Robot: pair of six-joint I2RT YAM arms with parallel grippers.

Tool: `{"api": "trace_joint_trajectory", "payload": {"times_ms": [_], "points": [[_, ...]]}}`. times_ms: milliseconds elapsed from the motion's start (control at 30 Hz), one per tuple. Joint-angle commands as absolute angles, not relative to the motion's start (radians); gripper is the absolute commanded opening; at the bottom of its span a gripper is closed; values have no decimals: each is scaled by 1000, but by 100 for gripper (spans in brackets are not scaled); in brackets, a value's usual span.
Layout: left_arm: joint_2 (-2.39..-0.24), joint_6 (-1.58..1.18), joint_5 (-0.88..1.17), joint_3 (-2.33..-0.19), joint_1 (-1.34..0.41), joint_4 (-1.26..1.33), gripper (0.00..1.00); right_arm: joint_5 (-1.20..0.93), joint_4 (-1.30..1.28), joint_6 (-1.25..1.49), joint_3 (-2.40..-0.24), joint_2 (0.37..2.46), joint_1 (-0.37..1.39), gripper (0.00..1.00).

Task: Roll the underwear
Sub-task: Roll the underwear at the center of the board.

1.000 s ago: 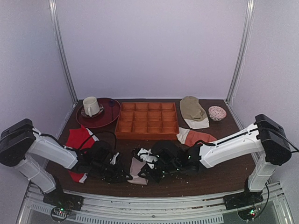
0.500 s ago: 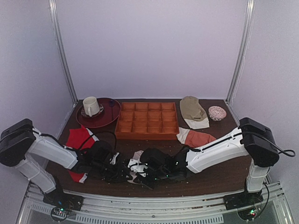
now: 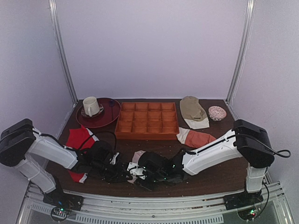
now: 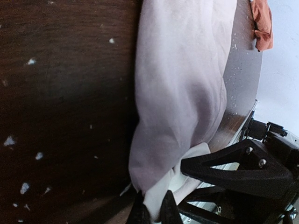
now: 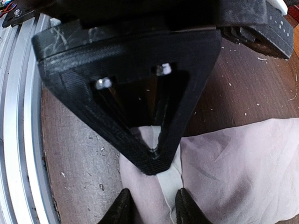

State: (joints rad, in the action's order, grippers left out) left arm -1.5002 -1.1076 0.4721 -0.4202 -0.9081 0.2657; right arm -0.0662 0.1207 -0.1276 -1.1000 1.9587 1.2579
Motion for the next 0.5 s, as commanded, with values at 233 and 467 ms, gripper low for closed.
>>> {"api": "trace_joint_trajectory", "payload": {"times_ms": [233, 467], "points": [[-1515, -1113, 454, -410, -908, 259, 0, 12, 82, -120, -1073, 2019, 1256, 15], [-1508, -1132, 445, -406, -908, 266, 3, 52, 175, -87, -990, 1979, 1267, 0]]}}
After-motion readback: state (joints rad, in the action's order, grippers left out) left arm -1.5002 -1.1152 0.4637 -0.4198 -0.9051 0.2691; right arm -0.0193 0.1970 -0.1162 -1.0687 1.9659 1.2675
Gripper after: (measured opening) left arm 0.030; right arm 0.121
